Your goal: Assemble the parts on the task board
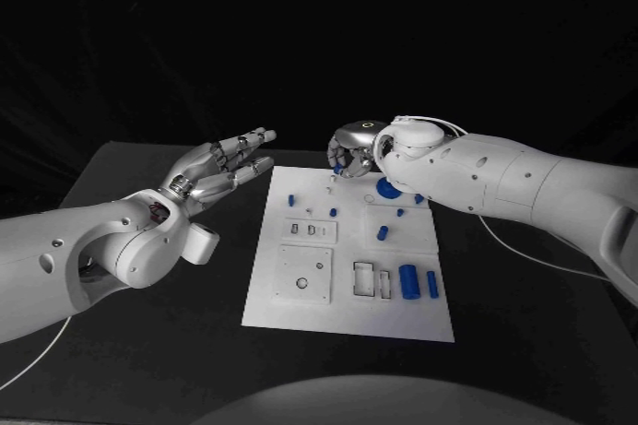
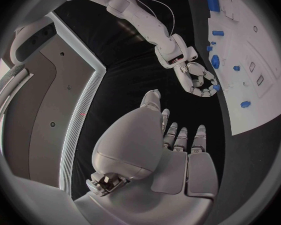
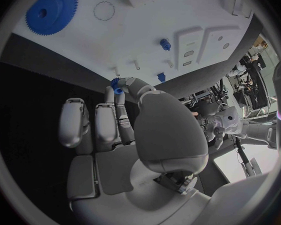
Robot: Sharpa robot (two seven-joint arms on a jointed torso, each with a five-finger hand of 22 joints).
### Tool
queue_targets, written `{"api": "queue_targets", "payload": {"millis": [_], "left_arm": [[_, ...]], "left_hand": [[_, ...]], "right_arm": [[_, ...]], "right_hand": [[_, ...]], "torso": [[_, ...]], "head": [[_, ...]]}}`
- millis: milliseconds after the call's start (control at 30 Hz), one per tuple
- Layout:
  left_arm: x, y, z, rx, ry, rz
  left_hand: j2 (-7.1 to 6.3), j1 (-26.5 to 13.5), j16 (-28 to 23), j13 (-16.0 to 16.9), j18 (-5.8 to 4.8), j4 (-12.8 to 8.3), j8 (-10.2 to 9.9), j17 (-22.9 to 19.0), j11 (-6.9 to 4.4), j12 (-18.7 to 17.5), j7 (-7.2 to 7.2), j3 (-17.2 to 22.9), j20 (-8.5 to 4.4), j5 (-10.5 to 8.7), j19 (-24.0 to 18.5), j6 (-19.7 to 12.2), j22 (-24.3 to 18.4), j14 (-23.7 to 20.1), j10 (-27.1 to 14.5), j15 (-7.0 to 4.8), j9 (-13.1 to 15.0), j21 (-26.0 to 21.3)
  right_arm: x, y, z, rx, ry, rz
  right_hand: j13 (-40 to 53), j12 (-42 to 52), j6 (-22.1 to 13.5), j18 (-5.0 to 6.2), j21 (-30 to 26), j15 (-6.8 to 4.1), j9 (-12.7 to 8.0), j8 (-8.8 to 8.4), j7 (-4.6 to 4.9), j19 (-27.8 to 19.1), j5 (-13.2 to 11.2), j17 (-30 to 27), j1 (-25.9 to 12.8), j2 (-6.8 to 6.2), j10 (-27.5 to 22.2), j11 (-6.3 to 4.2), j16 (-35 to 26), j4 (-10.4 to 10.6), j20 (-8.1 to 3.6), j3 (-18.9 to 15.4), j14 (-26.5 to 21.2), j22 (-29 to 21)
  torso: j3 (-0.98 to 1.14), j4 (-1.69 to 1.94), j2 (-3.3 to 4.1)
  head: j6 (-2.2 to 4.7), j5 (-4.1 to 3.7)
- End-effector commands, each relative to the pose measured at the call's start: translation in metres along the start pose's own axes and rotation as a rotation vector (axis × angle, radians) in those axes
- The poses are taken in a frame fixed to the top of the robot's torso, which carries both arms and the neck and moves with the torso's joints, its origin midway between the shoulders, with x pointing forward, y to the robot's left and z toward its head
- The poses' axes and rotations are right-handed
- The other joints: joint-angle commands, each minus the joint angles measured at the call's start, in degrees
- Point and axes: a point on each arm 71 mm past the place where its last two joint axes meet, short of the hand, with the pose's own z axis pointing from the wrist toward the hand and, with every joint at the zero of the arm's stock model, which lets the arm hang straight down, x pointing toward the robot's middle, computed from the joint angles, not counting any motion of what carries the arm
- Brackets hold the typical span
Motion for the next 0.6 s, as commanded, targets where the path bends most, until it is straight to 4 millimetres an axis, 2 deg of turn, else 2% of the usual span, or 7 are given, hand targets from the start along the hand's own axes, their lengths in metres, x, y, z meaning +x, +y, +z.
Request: {"api": "queue_targets", "payload": {"millis": [33,300,400,467,500,533,600], "left_arm": [[0.0001,-0.0039,0.0005,0.012,-0.002,0.013],[-0.0003,-0.0073,0.0008,0.018,-0.003,0.017],[-0.0004,-0.0082,0.0010,0.020,-0.003,0.018],[-0.0006,-0.0088,0.0012,0.023,-0.004,0.019],[-0.0007,-0.0090,0.0013,0.025,-0.005,0.020],[-0.0008,-0.0092,0.0014,0.027,-0.006,0.020],[-0.0012,-0.0094,0.0016,0.030,-0.007,0.021]], "left_hand": [[0.00,0.42,-0.21,0.07,0.54,-0.19,0.29,-0.07,0.25,0.28,0.06,0.05,0.35,0.32,-0.04,0.38,-0.68,-0.14,0.25,0.30,0.07,0.29],[-0.06,0.53,-0.21,0.08,0.54,-0.22,0.31,-0.07,0.26,0.32,0.07,0.05,0.36,0.41,0.00,0.43,-0.66,-0.14,0.27,0.29,0.07,0.31],[-0.31,0.52,-0.21,0.07,0.53,-0.11,0.30,-0.07,0.16,0.33,-0.19,-0.11,0.38,0.33,0.00,0.38,-0.66,-0.14,0.30,0.34,0.05,0.32],[-0.65,0.22,-0.21,0.06,0.51,0.24,0.08,-0.07,-0.13,0.31,-1.32,-0.50,0.40,0.01,0.00,-0.40,-0.67,-0.14,0.33,0.42,-0.07,0.32],[-0.75,0.01,-0.21,0.05,0.50,0.34,-0.58,-0.07,0.15,0.28,-2.65,-0.73,0.42,-0.27,-0.01,-2.59,-0.68,-0.14,0.34,0.62,-0.29,0.32],[-0.77,-0.32,-0.21,0.05,0.51,0.39,-1.35,-0.07,0.98,0.26,-4.58,-1.00,0.44,-0.49,0.02,-5.17,-0.68,-0.14,0.36,0.96,-0.49,0.35],[-0.69,-0.54,-0.21,0.04,0.50,0.33,-2.36,-0.07,1.76,0.24,-6.52,-1.27,0.52,-0.53,0.00,-8.68,-0.69,-0.14,0.38,1.33,-0.80,0.36]], "right_arm": [[0.0020,0.0009,0.0013,-0.002,0.028,0.009],[0.0023,0.0014,0.0026,0.003,0.036,0.010],[0.0025,0.0021,0.0032,0.002,0.039,0.010],[0.0028,0.0028,0.0037,0.001,0.038,0.010],[0.0030,0.0031,0.0040,0.001,0.037,0.010],[0.0032,0.0033,0.0043,0.001,0.036,0.010],[0.0035,0.0037,0.0048,0.001,0.034,0.009]], "right_hand": [[-0.07,-0.39,-0.11,0.16,-0.45,0.05,-0.16,-0.34,0.34,-0.25,-0.37,-0.26,-0.62,0.16,-0.07,-0.05,-0.35,-0.05,-0.25,0.46,-0.48,1.30],[-0.12,-0.52,-0.14,0.22,-0.68,0.11,-0.29,-0.54,0.35,-0.52,-0.51,-0.61,-0.61,0.14,-0.07,0.02,-0.51,-0.07,-0.22,0.56,-0.69,1.11],[-0.14,-0.60,-0.15,0.22,-0.72,0.15,-0.37,-0.67,0.35,-0.55,-0.60,-0.58,-0.64,0.13,-0.07,0.06,-0.52,-0.06,-0.19,0.61,-0.71,1.11],[-0.14,-0.60,-0.15,0.22,-0.72,0.15,-0.37,-0.67,0.35,-0.55,-0.60,-0.58,-0.64,0.13,-0.07,0.06,-0.52,-0.06,-0.19,0.61,-0.71,1.11],[-0.15,-0.64,-0.17,0.22,-0.73,0.17,-0.41,-0.74,0.34,-0.55,-0.64,-0.61,-0.65,0.15,-0.05,0.08,-0.54,-0.05,-0.18,0.64,-0.74,1.13],[-0.15,-0.64,-0.17,0.22,-0.73,0.17,-0.41,-0.74,0.34,-0.55,-0.64,-0.61,-0.65,0.15,-0.05,0.08,-0.54,-0.05,-0.18,0.64,-0.74,1.13],[-0.15,-0.64,-0.17,0.22,-0.74,0.17,-0.42,-0.75,0.33,-0.57,-0.64,-0.65,-0.65,0.16,-0.05,0.08,-0.56,-0.05,-0.18,0.64,-0.75,1.11]], "torso": [[-0.14,0.25,0.39],[-0.21,0.44,0.49],[-0.23,0.39,0.43],[-0.22,0.38,0.41],[-0.20,0.36,0.40],[-0.19,0.35,0.39],[-0.21,0.36,0.42]], "head": [[0.23,-0.07],[0.14,-0.03],[-0.02,-0.01],[-0.07,0.03],[-0.09,0.07],[-0.12,0.13],[-0.05,0.16]]}}
